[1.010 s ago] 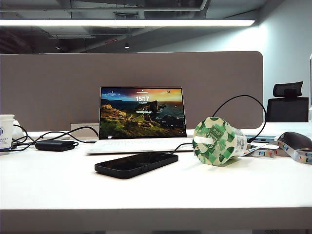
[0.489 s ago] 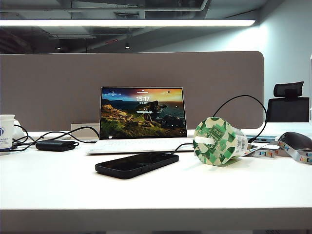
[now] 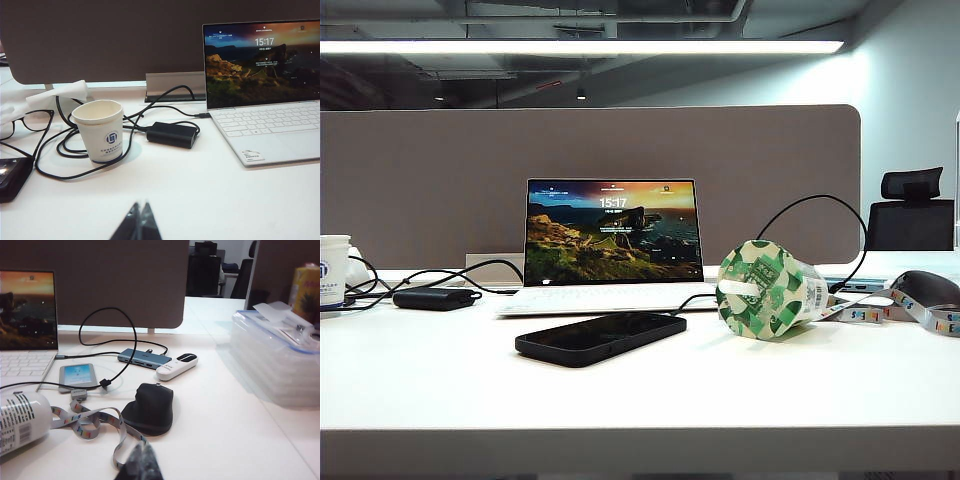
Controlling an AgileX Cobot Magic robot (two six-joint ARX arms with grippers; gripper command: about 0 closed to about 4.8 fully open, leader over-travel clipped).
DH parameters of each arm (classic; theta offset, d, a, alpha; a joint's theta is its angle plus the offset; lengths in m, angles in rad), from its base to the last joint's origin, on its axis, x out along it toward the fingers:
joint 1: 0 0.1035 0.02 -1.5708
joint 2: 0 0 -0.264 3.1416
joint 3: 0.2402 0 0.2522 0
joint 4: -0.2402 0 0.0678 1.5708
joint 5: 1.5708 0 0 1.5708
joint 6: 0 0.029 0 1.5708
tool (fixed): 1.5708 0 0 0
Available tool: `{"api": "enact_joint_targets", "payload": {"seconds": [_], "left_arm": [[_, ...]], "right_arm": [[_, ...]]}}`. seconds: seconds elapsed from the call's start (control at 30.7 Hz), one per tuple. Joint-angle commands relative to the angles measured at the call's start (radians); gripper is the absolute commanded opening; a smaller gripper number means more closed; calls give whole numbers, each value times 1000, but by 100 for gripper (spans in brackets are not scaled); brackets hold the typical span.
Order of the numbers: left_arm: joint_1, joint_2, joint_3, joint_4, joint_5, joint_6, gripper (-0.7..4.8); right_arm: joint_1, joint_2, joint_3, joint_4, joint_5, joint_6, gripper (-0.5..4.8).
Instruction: Pick up the black phone, pick up the charger plug, insert the charger plug into the phone's charging port, and finally place the connected phone back on the desk.
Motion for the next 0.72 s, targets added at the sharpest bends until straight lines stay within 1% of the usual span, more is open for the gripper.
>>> {"api": "enact_joint_targets", "payload": {"seconds": [0.03,0.72], "left_arm": [[1,0,0,9,3,4,-5],[1,0,0,9,3,4,-5]], "right_arm": [[0,0,-4,10,2,-16,0],[0,0,-4,-4,2,-16,0]]}}
